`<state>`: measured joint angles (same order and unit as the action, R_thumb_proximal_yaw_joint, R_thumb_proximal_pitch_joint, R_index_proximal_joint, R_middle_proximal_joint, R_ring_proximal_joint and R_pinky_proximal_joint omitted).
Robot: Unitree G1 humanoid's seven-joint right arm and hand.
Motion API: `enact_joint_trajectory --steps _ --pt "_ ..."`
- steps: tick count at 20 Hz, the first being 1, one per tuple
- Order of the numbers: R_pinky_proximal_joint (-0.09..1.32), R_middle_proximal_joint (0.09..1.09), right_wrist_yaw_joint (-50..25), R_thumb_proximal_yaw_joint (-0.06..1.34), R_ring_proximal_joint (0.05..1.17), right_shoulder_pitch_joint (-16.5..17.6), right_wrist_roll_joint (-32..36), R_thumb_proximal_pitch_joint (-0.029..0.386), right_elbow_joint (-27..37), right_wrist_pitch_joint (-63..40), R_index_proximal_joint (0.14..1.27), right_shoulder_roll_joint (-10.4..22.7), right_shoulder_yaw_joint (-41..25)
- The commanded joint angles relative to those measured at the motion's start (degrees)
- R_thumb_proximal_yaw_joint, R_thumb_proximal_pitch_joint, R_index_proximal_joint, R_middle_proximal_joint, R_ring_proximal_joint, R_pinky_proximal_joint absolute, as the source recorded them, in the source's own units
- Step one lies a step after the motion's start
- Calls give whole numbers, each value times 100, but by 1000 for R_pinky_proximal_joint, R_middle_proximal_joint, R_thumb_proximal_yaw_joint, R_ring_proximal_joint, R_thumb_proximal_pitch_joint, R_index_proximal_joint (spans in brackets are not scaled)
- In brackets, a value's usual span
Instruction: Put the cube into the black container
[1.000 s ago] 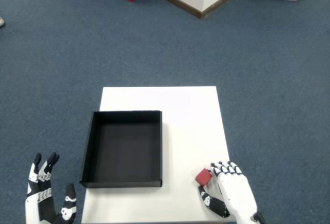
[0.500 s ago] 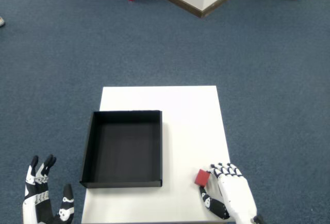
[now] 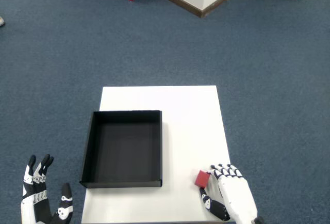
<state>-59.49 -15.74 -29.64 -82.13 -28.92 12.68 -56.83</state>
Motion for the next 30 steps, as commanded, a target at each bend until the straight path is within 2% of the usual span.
enact_joint_trajectory --steps 1,8,24,30 --pt "193 313 -132 1242 277 -120 -60 174 -3 -176 1062 67 1" --pt "175 302 -366 1236 263 -226 -95 173 49 -416 1055 77 -5" --pt "119 273 -1940 1222 226 -649 -651 175 574 -1312 1036 140 -347" --pt "115 276 -2380 1216 223 -887 -904 180 1162 -1385 1031 185 -474"
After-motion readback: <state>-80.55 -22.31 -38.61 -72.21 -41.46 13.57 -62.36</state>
